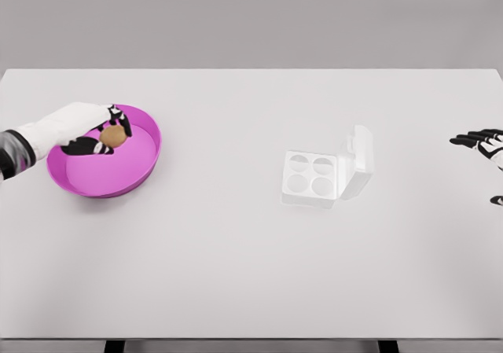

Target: Pack egg into the box and close the box lid

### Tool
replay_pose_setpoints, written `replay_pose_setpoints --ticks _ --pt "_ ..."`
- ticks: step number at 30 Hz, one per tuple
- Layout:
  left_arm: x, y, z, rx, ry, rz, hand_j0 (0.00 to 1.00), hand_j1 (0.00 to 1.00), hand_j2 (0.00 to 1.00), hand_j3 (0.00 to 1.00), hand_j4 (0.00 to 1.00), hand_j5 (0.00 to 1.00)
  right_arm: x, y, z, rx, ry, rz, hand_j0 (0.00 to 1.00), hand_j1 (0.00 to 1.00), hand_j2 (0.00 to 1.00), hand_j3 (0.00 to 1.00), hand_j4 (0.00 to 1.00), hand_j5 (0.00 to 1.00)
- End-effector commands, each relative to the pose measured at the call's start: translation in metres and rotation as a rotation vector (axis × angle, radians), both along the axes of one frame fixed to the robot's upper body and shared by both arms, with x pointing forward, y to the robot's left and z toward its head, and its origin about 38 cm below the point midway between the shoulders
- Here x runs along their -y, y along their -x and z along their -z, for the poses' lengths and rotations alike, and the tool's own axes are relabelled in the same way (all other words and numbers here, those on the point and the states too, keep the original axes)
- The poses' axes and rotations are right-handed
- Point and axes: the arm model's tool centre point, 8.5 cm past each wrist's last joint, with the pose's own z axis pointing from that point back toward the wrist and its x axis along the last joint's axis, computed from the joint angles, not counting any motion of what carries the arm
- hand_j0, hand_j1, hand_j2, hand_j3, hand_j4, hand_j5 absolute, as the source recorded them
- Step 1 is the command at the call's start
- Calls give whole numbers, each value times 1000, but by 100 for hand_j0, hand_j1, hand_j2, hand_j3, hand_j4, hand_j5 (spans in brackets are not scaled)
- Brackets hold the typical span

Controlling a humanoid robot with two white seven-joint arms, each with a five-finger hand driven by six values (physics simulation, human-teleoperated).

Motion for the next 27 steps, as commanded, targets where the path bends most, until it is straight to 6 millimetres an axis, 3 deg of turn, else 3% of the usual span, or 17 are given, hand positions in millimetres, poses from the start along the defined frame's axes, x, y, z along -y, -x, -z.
replay_pose_setpoints --ticks 1,27 --pt "7 1 -5 15 12 19 40 40 40 40 40 40 -1 0 -2 4 -5 -2 100 100 100 100 100 100" --pt "88 5 -4 49 184 152 39 39 39 39 39 39 0 1 -1 5 -20 2 100 100 100 100 100 100"
